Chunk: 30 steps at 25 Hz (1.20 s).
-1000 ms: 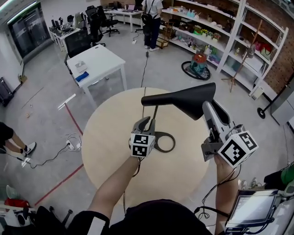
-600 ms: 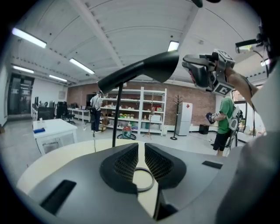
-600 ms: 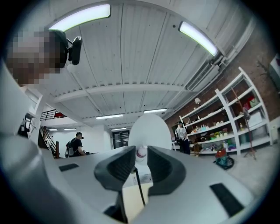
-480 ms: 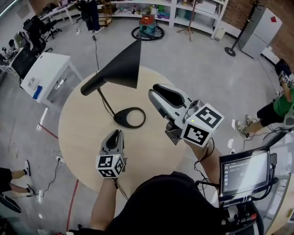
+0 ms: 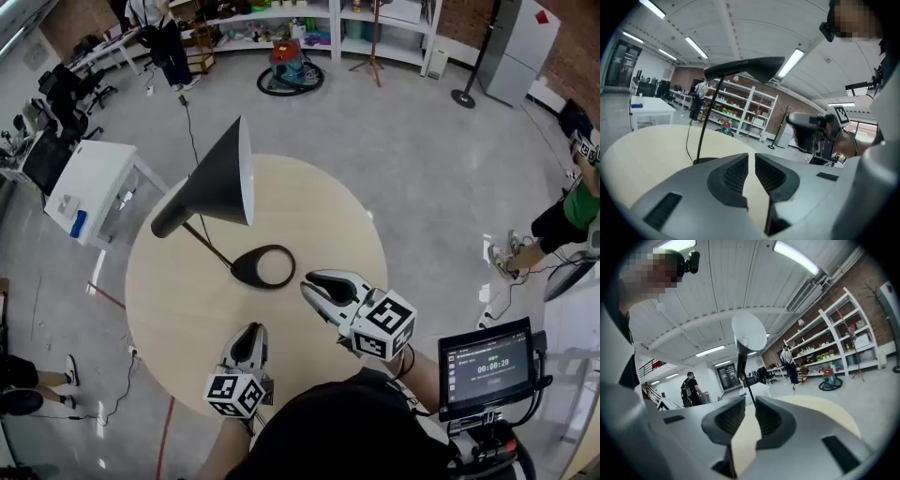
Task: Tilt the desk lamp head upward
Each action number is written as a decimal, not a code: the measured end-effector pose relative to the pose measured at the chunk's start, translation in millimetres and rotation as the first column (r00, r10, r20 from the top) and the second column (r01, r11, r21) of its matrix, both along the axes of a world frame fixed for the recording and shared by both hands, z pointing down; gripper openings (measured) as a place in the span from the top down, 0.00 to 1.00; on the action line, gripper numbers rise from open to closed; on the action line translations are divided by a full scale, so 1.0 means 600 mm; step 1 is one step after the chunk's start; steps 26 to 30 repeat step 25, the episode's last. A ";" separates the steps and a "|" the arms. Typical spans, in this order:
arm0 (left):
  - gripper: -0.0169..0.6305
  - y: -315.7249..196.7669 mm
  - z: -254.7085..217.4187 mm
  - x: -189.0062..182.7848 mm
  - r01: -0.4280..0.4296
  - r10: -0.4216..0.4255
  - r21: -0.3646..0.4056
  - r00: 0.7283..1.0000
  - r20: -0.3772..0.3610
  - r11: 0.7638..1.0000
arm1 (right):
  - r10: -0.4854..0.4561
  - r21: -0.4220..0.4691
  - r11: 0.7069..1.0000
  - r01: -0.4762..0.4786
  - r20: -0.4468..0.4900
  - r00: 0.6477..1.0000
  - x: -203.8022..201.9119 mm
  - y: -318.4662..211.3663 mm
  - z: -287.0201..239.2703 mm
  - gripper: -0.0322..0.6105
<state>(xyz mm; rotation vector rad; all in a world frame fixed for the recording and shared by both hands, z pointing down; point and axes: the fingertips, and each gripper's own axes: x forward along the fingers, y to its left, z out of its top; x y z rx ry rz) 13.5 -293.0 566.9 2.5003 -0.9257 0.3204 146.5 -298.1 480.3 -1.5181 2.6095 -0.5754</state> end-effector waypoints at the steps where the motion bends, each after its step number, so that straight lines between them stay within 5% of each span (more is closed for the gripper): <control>1: 0.90 0.008 0.003 -0.002 -0.003 0.003 -0.010 1.000 0.007 1.000 | 0.009 -0.037 0.999 -0.010 -0.018 1.000 -0.001 0.014 0.027 0.84; 8: 0.90 0.030 0.035 0.019 0.025 -0.026 -0.103 1.000 -0.006 0.994 | 0.055 -0.340 0.938 -0.061 -0.027 0.998 -0.008 0.081 0.198 0.84; 18: 0.90 0.055 0.033 0.002 0.031 -0.034 -0.132 0.999 -0.019 0.991 | -0.057 -0.253 0.967 0.038 -0.067 0.996 -0.073 0.080 0.162 0.85; 30: 0.90 0.031 0.043 0.045 0.064 -0.068 -0.152 0.997 -0.024 0.986 | -0.057 -0.261 0.964 0.040 -0.058 0.997 -0.016 0.058 0.168 0.84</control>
